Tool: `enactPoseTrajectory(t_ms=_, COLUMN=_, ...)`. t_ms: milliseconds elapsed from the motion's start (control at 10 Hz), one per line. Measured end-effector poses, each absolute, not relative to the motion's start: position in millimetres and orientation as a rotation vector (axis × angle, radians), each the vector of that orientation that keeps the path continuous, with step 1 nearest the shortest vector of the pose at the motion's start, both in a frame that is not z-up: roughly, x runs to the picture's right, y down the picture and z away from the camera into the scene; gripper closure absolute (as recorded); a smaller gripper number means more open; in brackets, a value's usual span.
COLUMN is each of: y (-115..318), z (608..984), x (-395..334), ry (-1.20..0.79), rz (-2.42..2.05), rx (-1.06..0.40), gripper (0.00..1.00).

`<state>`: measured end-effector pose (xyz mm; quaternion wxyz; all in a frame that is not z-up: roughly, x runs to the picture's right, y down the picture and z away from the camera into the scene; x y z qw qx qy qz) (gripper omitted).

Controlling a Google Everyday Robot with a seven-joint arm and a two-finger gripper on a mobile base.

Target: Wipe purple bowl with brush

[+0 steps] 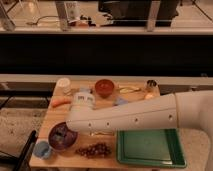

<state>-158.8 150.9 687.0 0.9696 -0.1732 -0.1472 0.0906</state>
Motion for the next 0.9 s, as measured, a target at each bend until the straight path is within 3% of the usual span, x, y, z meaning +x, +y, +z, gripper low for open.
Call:
enactPoseTrajectory(t_ms=600, y=148, z=671, x=-170, ry=-0.247, rz=0.166, rx=-0.304, gripper=0.39)
enactPoseTrajectory(t_ms=800, y=148, z=668, x=-172, ry=-0.234, rz=0.159, rx=-0.297, gripper=0.22)
enactPoseTrajectory(t_ms=900, y=148, z=667, x=-173, ry=-0.232, rz=0.157, rx=-0.295, gripper=0.20)
